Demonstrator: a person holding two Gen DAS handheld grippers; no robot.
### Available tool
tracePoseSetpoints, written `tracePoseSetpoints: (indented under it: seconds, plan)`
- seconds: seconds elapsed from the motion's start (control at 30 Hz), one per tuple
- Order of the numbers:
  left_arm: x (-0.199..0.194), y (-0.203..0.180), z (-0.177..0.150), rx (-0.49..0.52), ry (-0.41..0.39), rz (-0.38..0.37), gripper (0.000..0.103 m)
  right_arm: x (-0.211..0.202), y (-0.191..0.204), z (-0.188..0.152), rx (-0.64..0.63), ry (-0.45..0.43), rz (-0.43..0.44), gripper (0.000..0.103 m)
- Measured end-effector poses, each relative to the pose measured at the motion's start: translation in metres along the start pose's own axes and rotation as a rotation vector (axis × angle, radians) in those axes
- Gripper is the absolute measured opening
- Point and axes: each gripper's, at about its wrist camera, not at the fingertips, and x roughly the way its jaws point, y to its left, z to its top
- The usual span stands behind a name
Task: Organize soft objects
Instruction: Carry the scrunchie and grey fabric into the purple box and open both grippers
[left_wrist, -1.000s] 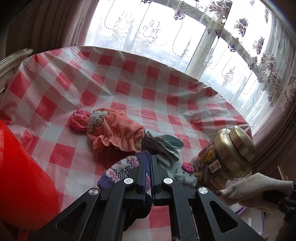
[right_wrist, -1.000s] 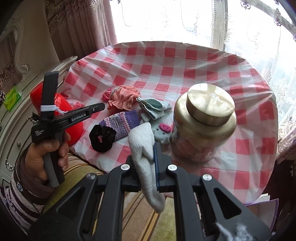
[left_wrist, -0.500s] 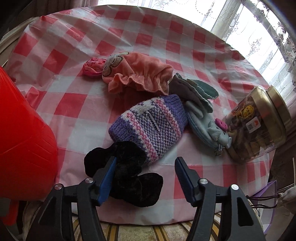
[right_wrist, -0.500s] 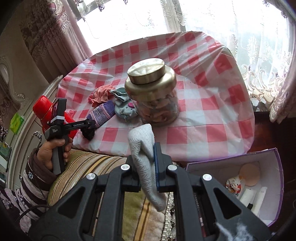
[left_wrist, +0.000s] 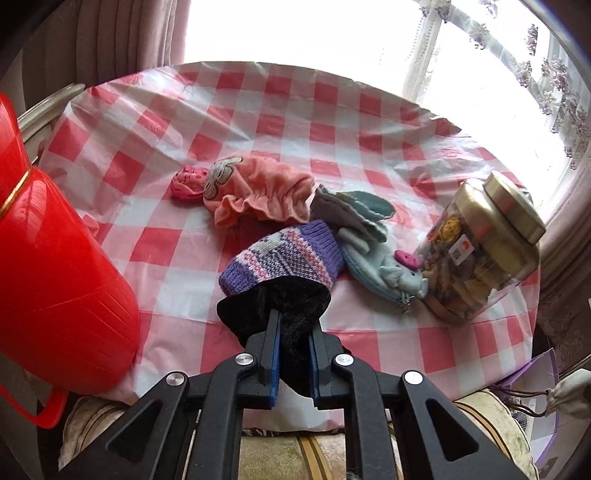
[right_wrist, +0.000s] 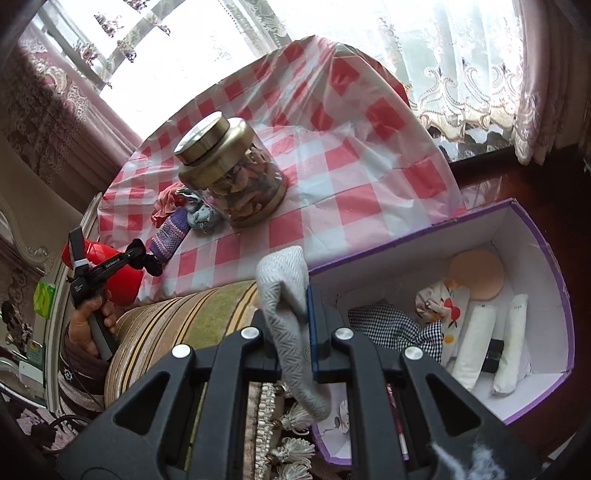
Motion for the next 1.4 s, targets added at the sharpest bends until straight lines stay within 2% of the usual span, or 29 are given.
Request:
tracePoseSetpoints:
  seconds: [0.07,0.23,0.3,0.33,0.37,0.43,0.6,0.83,0.97,1.1,1.37,1.4]
  plan:
    - [-0.009,-0.011,-0.001,0.024,-0.019,-0.019,0.013,0.009,-0.019,-0.003,0.053,0.031,0.023,0.013]
    - [-0.026,-0.043,-0.007,0.092,-0.034,-0.079,0.013,0.04,-0.05,-0.009,0.113,0.088,-0.022,0.016]
    - [-0.03,-0.056,-0.01,0.12,-0.033,-0.099,0.013,0.054,-0.057,-0.008,0.11,0.112,-0.043,0.035]
    - [-0.031,-0.062,-0.012,0.133,-0.032,-0.109,0.013,0.06,-0.06,-0.007,0.106,0.118,-0.074,0.062]
    - [-0.033,-0.069,-0.014,0.149,-0.032,-0.117,0.013,0.063,-0.063,-0.007,0.104,0.117,-0.122,0.078]
    - [-0.037,-0.08,-0.018,0.176,-0.033,-0.132,0.013,0.062,-0.067,-0.006,0.1,0.094,-0.195,0.08]
    - [-0.045,-0.11,-0.025,0.238,-0.031,-0.199,0.013,0.051,-0.077,-0.009,0.098,0.066,-0.248,0.08]
    - [-0.055,-0.177,-0.038,0.353,0.01,-0.39,0.013,0.042,-0.088,-0.023,0.106,0.063,-0.299,0.08]
    - [-0.061,-0.219,-0.044,0.417,0.028,-0.485,0.013,0.038,-0.095,-0.029,0.117,0.067,-0.299,0.08]
    - [-0.061,-0.257,-0.054,0.484,0.057,-0.546,0.013,0.033,-0.101,-0.034,0.125,0.061,-0.298,0.08]
    - [-0.056,-0.304,-0.063,0.544,0.094,-0.621,0.015,0.032,-0.108,-0.04,0.132,0.071,-0.283,0.08]
    - [-0.054,-0.31,-0.063,0.558,0.1,-0.624,0.02,0.033,-0.108,-0.041,0.128,0.079,-0.282,0.08]
